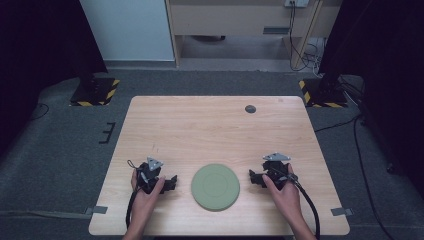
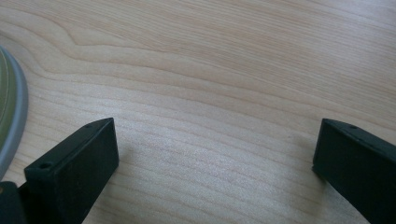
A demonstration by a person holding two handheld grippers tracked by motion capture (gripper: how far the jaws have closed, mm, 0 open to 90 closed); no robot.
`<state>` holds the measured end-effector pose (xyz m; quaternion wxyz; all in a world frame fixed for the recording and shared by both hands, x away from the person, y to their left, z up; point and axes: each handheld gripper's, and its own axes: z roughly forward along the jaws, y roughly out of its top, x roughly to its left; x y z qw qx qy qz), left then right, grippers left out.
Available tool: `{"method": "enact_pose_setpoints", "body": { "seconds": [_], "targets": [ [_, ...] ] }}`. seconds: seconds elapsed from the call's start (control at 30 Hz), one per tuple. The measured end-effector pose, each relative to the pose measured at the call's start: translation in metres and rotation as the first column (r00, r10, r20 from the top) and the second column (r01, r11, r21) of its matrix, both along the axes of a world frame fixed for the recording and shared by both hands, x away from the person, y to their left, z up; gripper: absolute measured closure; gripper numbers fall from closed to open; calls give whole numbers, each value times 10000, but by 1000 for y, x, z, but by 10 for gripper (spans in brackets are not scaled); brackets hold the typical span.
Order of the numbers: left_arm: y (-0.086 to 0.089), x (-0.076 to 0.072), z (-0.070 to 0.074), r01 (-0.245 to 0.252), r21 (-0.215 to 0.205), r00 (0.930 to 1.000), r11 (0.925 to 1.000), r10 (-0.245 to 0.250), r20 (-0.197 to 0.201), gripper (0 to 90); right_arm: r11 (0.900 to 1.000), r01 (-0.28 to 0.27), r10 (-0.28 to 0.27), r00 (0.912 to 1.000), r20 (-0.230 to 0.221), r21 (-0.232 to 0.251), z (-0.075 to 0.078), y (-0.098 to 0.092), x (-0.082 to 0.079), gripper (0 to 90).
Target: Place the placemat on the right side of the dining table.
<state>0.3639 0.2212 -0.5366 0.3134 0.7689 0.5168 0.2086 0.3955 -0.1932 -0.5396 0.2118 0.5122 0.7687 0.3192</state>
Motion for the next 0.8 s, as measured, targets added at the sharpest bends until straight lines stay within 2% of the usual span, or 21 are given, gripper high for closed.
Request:
{"method": "enact_pose_setpoints", "body": {
  "seconds": [0.17, 0.23, 0.3, 0.37, 0.47, 0.5, 0.57, 0.67, 0.7, 0.73, 0.8],
  "targets": [
    [0, 0, 0, 15, 7, 10000, 10000, -15, 1, 0, 9998, -189, 189, 9998, -47, 25, 0, 1, 1, 4],
    [0, -1, 0, 182, -11, 9998, 9998, -182, -3, 0, 9995, -320, 320, 9995, -47, 26, 0, 0, 2, 5],
    [0, -1, 0, 228, -14, 9997, 9997, -228, 9, 7, 9987, -518, 518, 9986, -56, 34, 0, -1, 2, 6],
    [-1, -2, 1, 403, -171, 9991, 9990, -401, 112, 25, 9956, -934, 934, 9956, -68, 115, 4, -4, -1, 70],
    [-1, -4, 2, 535, -198, 9984, 9984, -531, 184, 26, 9920, -1231, 1227, 9923, 154, 272, 9, -3, -6, 53],
    [-2, -5, 4, 670, -204, 9975, 9975, -665, 240, 28, 9863, -1627, 1616, 9860, 401, 256, 15, 0, -13, 64],
    [-4, -7, 5, 850, -214, 9961, 9962, -844, 242, 33, 9811, -1890, 1871, 9813, 457, 407, 18, 3, -19, 72],
    [-6, -8, 5, 1007, -317, 9947, 9944, -1000, 221, 33, 9731, -2290, 2274, 9723, 537, 268, 21, 8, -29, 84],
    [-7, -9, 5, 1089, -374, 9940, 9933, -1083, 180, 33, 9731, -2290, 2274, 9723, 537, 268, 21, 8, -29, 84],
    [-10, -12, 7, 1244, -500, 9921, 9910, -1235, 208, 33, 9665, -2520, 2497, 9670, 506, 477, 23, 10, -34, 70],
    [-13, -15, 8, 1404, -579, 9899, 9884, -1389, 289, 32, 9618, -2683, 2654, 9625, 556, 544, 25, 12, -38, 70]
  ]
}}
